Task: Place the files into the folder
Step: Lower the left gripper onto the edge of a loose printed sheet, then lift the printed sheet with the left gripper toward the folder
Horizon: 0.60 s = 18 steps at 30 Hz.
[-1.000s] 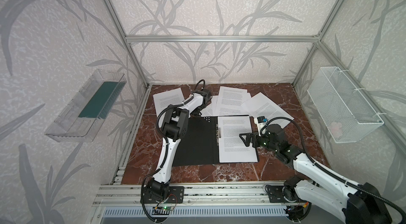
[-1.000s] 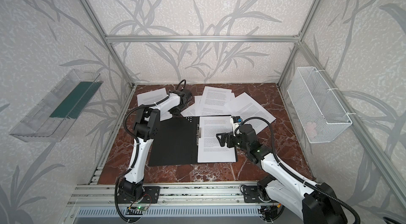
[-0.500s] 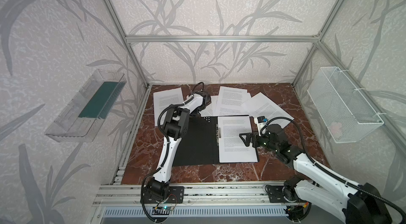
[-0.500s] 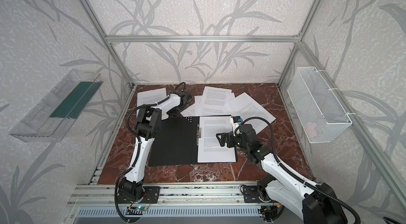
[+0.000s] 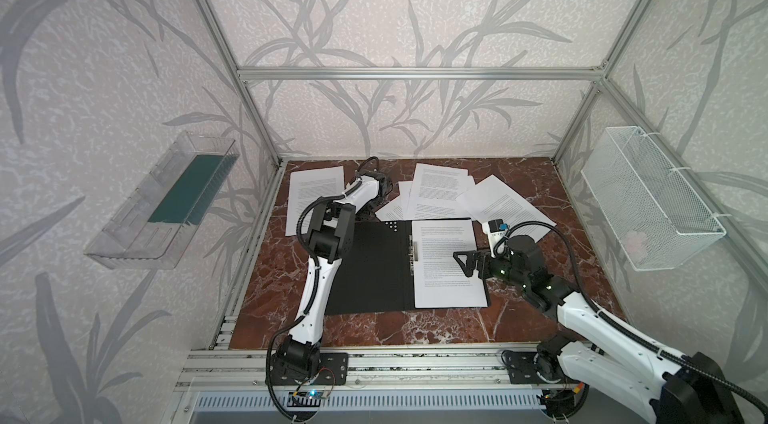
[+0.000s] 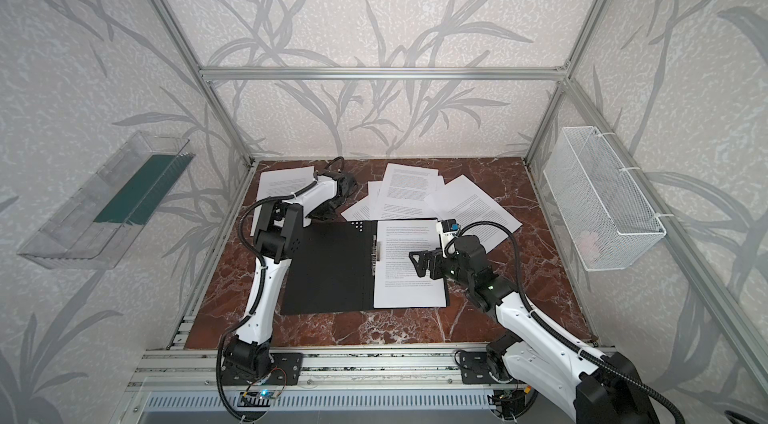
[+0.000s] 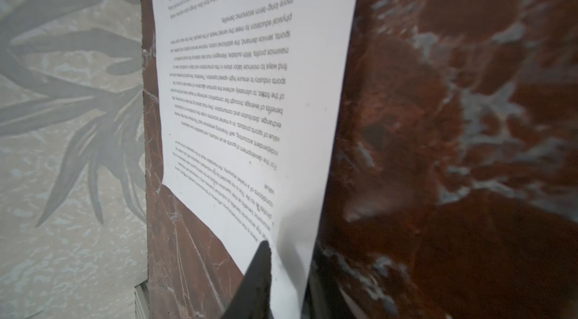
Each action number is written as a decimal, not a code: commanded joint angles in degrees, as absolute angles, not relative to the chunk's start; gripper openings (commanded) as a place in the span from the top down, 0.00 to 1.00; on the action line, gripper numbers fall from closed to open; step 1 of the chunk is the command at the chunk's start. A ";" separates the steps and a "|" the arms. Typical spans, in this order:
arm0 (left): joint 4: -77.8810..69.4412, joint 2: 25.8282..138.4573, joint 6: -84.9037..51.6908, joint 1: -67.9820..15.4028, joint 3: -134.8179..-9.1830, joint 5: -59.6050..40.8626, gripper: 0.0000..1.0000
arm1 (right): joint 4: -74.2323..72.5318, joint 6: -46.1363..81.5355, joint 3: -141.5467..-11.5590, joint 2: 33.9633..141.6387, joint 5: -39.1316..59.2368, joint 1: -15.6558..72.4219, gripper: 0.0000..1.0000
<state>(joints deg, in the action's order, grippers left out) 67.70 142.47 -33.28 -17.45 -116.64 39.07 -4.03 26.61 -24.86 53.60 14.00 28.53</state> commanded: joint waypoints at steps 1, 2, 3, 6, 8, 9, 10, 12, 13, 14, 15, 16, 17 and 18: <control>68.85 141.17 -35.71 -16.14 -116.11 36.21 0.84 | -4.65 26.63 -24.53 52.47 13.73 28.45 0.01; 68.63 140.82 -35.58 -15.79 -115.81 36.05 0.88 | -4.57 26.61 -24.52 52.47 13.80 28.43 0.01; 68.21 140.32 -35.41 -15.58 -115.23 35.91 0.94 | -4.50 26.52 -24.57 52.46 13.73 28.46 0.01; 65.31 136.96 -33.07 -15.31 -112.51 35.20 1.00 | -4.48 26.39 -24.60 52.51 13.68 28.47 0.01; 63.73 133.92 -31.45 -15.42 -111.12 34.65 1.00 | -4.52 26.41 -24.61 52.71 13.73 28.45 0.01; 62.31 131.85 -30.42 -15.70 -109.88 34.36 1.00 | -4.48 26.37 -24.70 52.73 13.73 28.41 0.01; 60.92 129.73 -29.70 -16.01 -108.58 33.99 1.00 | -4.33 26.28 -24.70 52.67 13.64 28.44 0.01; 57.99 125.18 -27.90 -17.05 -106.26 33.06 1.00 | -4.38 26.29 -24.64 52.56 13.01 28.42 0.01; 57.37 123.54 -27.33 -17.65 -105.78 33.21 1.00 | -4.37 26.24 -24.65 52.64 12.94 28.44 0.01; 56.99 122.02 -26.80 -18.45 -105.65 33.77 1.00 | -4.36 26.19 -24.61 52.65 12.85 28.47 0.01; 56.84 120.63 -26.26 -19.45 -105.90 34.31 1.00 | -4.21 26.24 -24.58 52.73 12.60 28.47 0.01; 56.55 119.72 -25.34 -20.39 -106.14 34.51 1.00 | -4.07 26.14 -24.65 52.65 12.28 28.44 0.01; 56.04 118.91 -23.89 -21.82 -106.66 34.91 1.00 | -3.84 26.08 -24.61 52.57 11.85 28.38 0.01; 55.80 118.27 -22.19 -23.66 -107.40 36.26 1.00 | -3.71 26.12 -24.54 52.41 11.53 28.25 0.01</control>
<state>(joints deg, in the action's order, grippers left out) 57.49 121.27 -25.96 -19.88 -105.91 33.89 -3.99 26.55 -24.86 53.30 12.97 28.51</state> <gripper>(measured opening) 0.047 0.990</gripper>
